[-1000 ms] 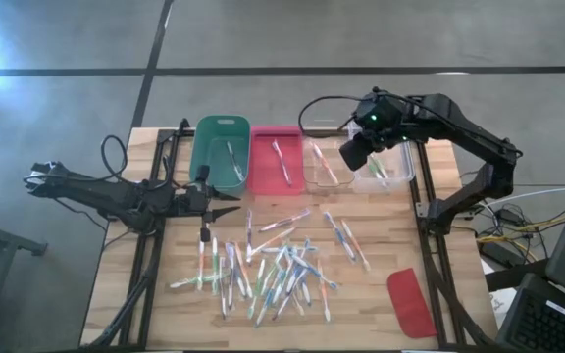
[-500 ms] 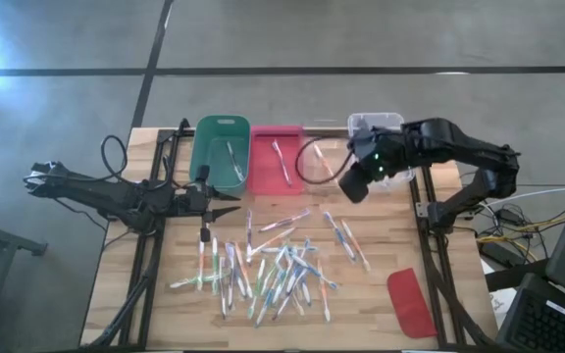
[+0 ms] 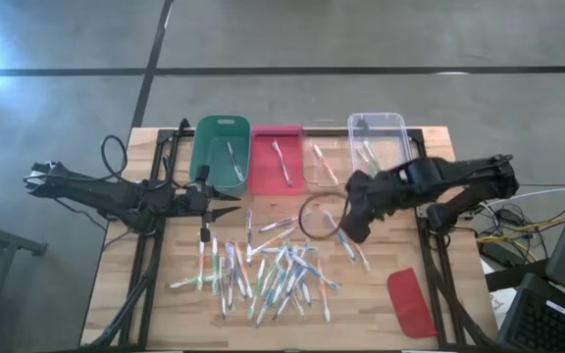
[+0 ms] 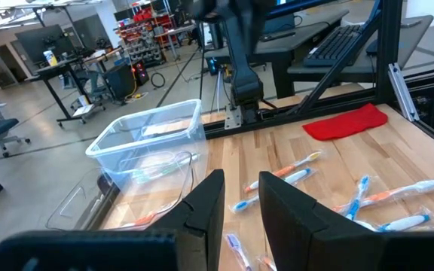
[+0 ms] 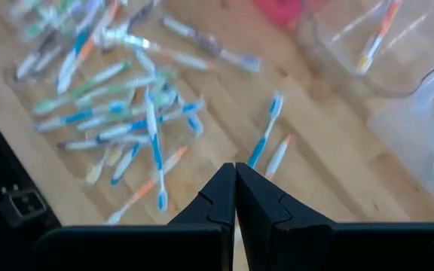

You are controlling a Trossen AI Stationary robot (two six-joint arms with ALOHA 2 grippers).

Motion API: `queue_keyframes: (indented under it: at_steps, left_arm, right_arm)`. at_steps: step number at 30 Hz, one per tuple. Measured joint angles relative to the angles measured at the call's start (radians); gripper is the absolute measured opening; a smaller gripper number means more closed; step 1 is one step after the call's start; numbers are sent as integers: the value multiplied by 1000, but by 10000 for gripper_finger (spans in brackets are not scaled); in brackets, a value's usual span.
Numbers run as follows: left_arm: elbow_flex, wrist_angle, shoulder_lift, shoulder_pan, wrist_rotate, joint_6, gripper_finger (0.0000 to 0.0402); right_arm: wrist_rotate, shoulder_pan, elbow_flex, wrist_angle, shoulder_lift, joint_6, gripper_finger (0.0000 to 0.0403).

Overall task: Pick & Place Toothbrushes
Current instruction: Put the orange toothbrush into the transparent bin

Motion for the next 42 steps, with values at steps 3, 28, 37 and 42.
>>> queue_keyframes:
  at_steps: [3, 28, 37, 42]
  left_arm:
    - [0, 0, 0, 0, 0, 0, 90]
    - [0, 0, 0, -1, 0, 0, 90]
    - [0, 0, 0, -1, 0, 0, 90]
    - [0, 0, 0, -1, 0, 0, 90]
  right_arm:
    - [29, 55, -35, -2, 0, 63, 8]
    - [98, 210, -449, 14, -1, 474, 8]
    - [94, 209, -557, 102, -1, 503, 10]
    - [68, 209, -605, 179, -1, 485, 32]
